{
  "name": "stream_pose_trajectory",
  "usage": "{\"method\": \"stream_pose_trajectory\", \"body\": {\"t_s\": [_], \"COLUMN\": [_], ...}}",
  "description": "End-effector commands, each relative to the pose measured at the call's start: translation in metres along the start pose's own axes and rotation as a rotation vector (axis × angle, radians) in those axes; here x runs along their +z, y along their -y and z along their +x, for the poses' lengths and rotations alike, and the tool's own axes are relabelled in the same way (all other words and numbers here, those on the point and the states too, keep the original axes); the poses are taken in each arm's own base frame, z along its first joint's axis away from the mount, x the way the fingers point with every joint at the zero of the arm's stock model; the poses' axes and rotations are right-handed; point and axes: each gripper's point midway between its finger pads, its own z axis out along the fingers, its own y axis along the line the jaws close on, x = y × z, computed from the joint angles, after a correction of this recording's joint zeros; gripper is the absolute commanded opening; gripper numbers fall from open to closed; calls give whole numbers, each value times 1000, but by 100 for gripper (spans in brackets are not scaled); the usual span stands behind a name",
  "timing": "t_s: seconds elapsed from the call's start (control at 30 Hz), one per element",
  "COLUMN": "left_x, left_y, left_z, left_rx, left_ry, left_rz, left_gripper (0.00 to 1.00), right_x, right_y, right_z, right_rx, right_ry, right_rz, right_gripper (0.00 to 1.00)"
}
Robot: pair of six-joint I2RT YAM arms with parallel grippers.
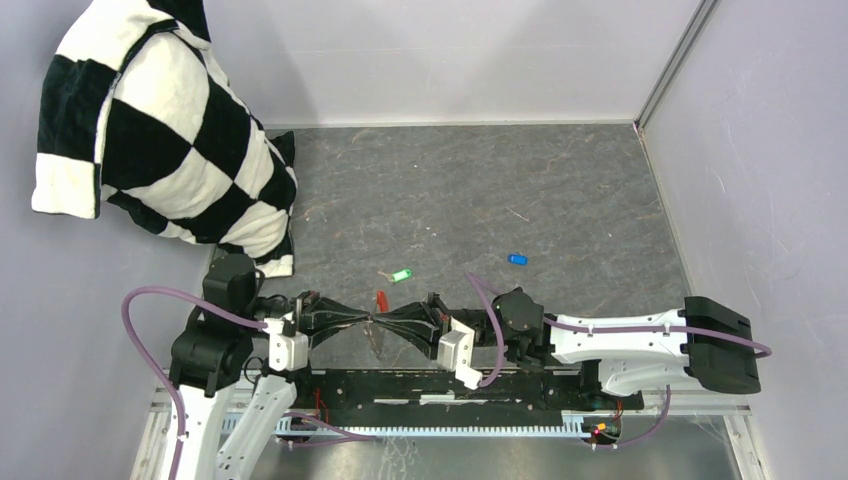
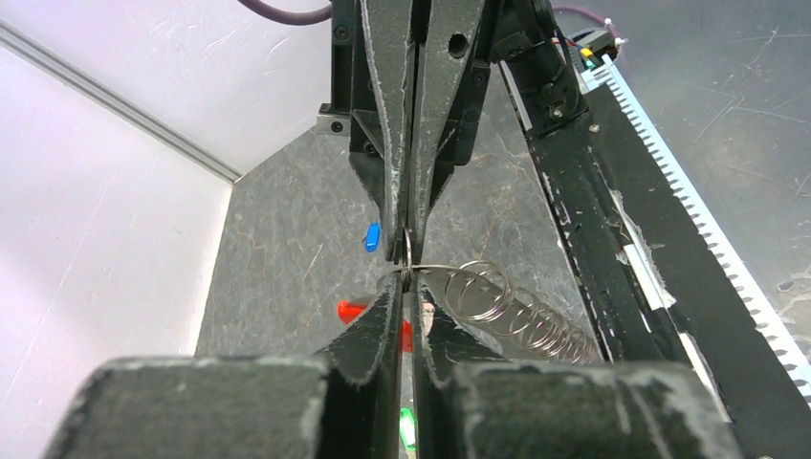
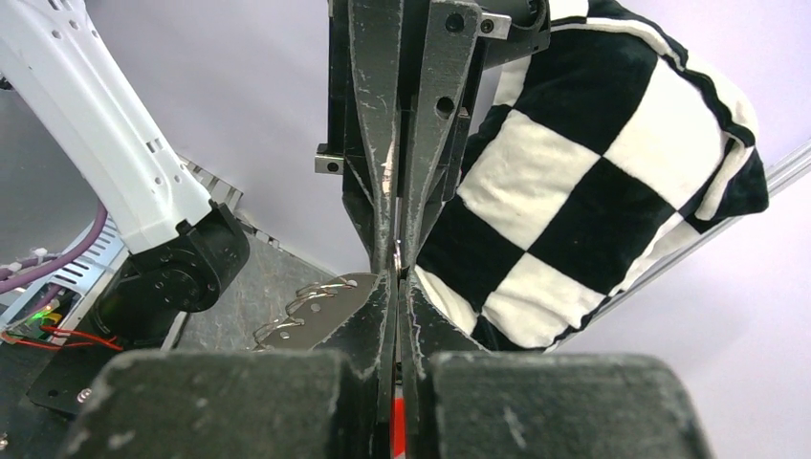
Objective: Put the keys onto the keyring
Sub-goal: Adjust the keyring.
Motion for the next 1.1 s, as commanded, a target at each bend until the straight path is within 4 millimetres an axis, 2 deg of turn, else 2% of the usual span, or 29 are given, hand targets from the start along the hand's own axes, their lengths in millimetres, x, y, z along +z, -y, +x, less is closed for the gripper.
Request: {"method": "stream_pose_trajectory", "body": {"t_s": [0.0,0.1,0.17,0.27,0.37,0.47,0.57,0.83,1.07], "left_x": [1,0,0,-2,-5,-8,-11,-13,-13], "left_y": [-2,-2,-4,-6,-5,3,12,12,12], "left_z": [-7,-5,-1,11,26,43,54,57,55], "left_rx": [2,-4,-13,-14,20,54,75,93,101], "left_ry": [23,10,-6,-56,-117,-176,-225,-245,-244], "left_rz": [9,3,-6,-29,-44,-10,54,80,77], "left_gripper": [3,2,2,2,2,2,2,2,2], "right_x": [7,7,4,-3,-9,-11,-6,1,3], "right_y": [19,19,19,14,12,4,4,-11,-10], "right_z": [-26,-22,-16,-4,7,15,20,39,48], "right_rx": [-1,17,46,81,109,132,168,233,269], "right_ry": [95,81,51,-31,-141,-246,-331,-479,-544], "right_rz": [69,71,71,-1,-82,-184,-235,-382,-370], "right_gripper": [0,1,19,31,37,38,37,35,34]}}
